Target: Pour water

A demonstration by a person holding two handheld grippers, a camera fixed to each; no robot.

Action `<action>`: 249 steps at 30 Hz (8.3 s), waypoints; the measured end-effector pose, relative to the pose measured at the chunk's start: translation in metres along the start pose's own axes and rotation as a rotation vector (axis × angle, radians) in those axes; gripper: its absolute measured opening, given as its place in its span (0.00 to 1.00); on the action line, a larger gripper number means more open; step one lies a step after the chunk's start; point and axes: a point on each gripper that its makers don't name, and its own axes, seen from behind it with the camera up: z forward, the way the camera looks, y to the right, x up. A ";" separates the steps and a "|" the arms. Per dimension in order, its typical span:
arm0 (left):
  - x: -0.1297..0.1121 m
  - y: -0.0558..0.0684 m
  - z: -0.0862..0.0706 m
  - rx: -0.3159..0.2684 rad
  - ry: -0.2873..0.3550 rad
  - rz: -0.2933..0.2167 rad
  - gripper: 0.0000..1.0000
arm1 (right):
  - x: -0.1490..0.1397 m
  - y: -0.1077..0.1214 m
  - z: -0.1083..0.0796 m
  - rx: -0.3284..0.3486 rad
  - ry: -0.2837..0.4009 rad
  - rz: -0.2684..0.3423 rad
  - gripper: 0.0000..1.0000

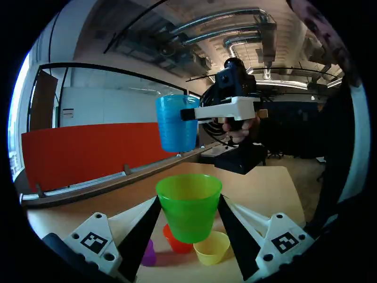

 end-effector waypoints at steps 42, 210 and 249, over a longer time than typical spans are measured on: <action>-0.002 0.000 -0.015 0.026 -0.020 -0.007 0.84 | -0.015 -0.002 -0.019 -0.031 0.023 -0.046 0.89; -0.184 0.016 -0.049 -0.122 -0.685 0.036 0.85 | -0.302 -0.016 -0.093 0.089 -0.615 -0.019 0.90; -0.181 -0.004 -0.097 -0.016 -0.756 0.086 0.86 | -0.306 -0.011 -0.140 -0.021 -0.639 -0.044 0.97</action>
